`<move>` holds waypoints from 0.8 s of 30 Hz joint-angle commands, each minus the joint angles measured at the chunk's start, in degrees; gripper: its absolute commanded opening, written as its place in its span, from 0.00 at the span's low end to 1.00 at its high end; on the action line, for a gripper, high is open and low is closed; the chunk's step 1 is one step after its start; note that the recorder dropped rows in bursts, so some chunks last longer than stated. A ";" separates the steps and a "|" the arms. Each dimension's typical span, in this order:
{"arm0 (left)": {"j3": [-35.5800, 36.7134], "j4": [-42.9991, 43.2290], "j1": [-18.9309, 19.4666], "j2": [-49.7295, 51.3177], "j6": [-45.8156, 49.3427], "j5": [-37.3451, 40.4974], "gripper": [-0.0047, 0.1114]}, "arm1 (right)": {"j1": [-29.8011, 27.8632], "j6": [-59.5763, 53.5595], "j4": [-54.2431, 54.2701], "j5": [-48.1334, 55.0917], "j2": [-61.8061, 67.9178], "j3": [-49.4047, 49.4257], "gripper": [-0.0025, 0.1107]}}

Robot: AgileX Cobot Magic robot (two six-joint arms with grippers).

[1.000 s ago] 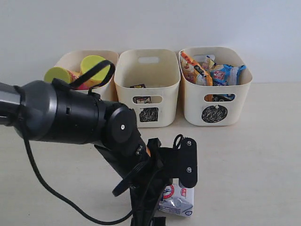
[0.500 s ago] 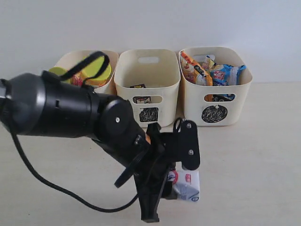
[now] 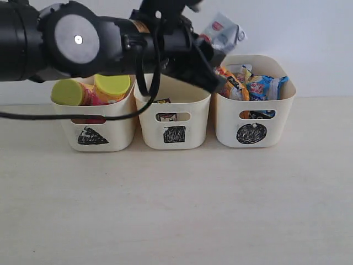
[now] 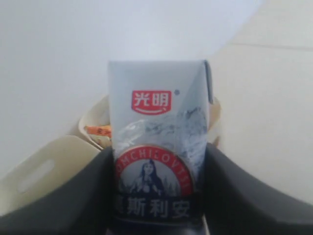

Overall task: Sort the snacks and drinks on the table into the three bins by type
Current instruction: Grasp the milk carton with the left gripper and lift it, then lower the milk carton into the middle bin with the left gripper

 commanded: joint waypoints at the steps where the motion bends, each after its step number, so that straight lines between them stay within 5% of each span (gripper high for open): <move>1: -4.45 -4.54 3.36 3.57 -10.47 -4.07 0.08 | -0.11 0.05 -0.40 -0.67 -0.32 0.20 0.02; 8: -12.53 -4.99 6.30 10.97 -19.95 -4.05 0.08 | -0.11 0.05 -0.40 -0.67 -0.32 0.20 0.02; 24: -21.04 -8.95 9.65 24.19 -20.09 -3.37 0.08 | -0.11 0.05 -0.40 -0.67 -0.32 0.20 0.02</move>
